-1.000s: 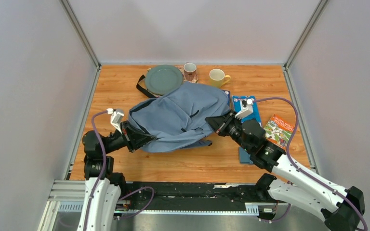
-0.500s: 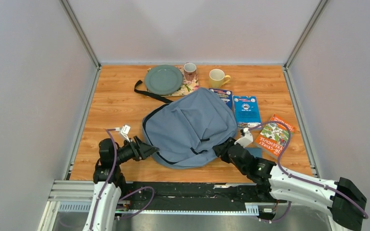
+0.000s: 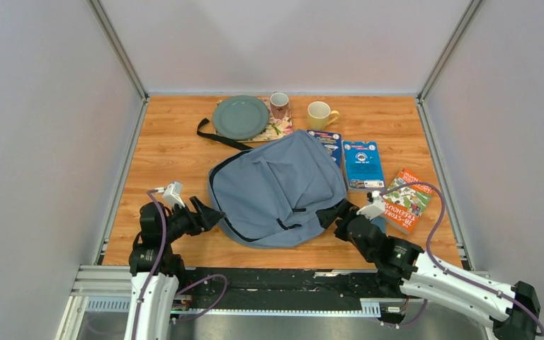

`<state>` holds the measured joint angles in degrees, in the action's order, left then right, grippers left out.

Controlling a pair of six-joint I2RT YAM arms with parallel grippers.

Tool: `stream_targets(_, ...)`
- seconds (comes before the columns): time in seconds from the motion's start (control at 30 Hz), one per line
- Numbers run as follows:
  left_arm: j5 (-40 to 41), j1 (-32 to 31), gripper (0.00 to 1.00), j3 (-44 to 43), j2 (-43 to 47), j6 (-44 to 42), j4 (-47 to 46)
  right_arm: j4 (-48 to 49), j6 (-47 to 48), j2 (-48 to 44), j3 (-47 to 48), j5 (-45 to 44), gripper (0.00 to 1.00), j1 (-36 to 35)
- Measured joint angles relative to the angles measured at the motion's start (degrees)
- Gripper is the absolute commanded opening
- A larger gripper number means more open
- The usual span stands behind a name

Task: Pack the student bag
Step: Place the student bag at the center of the board.

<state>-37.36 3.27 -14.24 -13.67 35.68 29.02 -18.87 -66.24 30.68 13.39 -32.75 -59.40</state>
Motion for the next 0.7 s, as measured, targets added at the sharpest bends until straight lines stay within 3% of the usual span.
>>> stream_targets(0.2, 2.9, 0.1, 0.82, -0.4, 1.6, -0.6, 5.6, -1.7, 1.8, -5.2, 0.0, 0.1, 0.93, 3.3)
stream_targets(0.53, 7.8, 0.1, 0.82, -6.6, 1.4, -2.1, 9.7, -1.3, 6.2, 9.0, 3.0, 9.2, 0.92, 9.7)
stream_targets(0.7, 7.5, 0.1, 0.83, -4.4, 1.7, -0.8, 8.8, 0.9, 8.5, 10.3, 3.6, 13.6, 0.81, 13.7)
